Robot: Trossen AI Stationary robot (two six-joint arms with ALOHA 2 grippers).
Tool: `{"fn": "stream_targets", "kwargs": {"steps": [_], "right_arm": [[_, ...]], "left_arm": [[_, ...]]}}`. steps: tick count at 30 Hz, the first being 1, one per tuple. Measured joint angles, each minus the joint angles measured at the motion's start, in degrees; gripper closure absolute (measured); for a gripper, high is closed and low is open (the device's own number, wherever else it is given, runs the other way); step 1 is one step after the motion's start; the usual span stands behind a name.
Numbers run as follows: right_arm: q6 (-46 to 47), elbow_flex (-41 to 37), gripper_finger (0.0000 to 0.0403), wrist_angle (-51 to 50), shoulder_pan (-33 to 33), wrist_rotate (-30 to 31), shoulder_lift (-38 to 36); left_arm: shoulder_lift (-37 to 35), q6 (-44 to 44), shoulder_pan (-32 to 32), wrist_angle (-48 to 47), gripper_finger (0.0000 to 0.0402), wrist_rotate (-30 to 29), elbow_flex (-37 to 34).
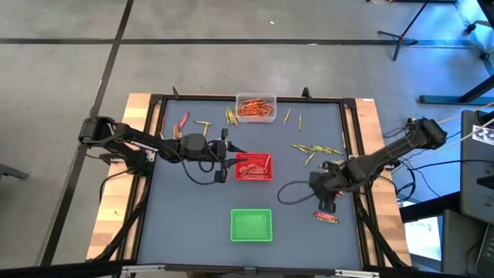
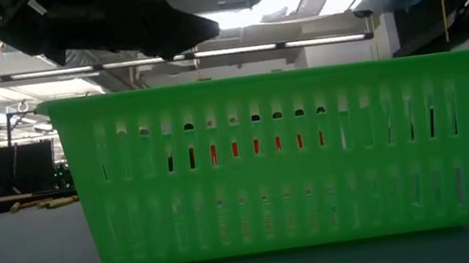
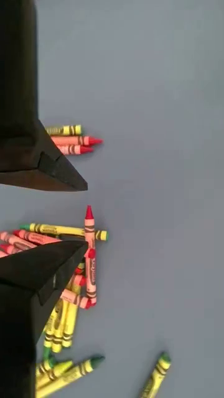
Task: Sort crayons
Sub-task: Put the red crayon into the red bin
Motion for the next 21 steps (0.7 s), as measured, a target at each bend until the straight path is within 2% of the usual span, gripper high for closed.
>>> {"fn": "stream_targets", "kwargs": {"steps": [8,21], "right_arm": [[-7.29,0.00,0.0265,-0.49,4.12,4.08,7.50],[-18.32,0.00,0.0265,0.35,4.49,6.31,20.49]], "left_arm": [[0.00,1.70,-0.02,0.15,0.0302,-0.02,0.00],[0.00,1.25,-0.02,0.07,0.0302,-0.24,0.00]]}}
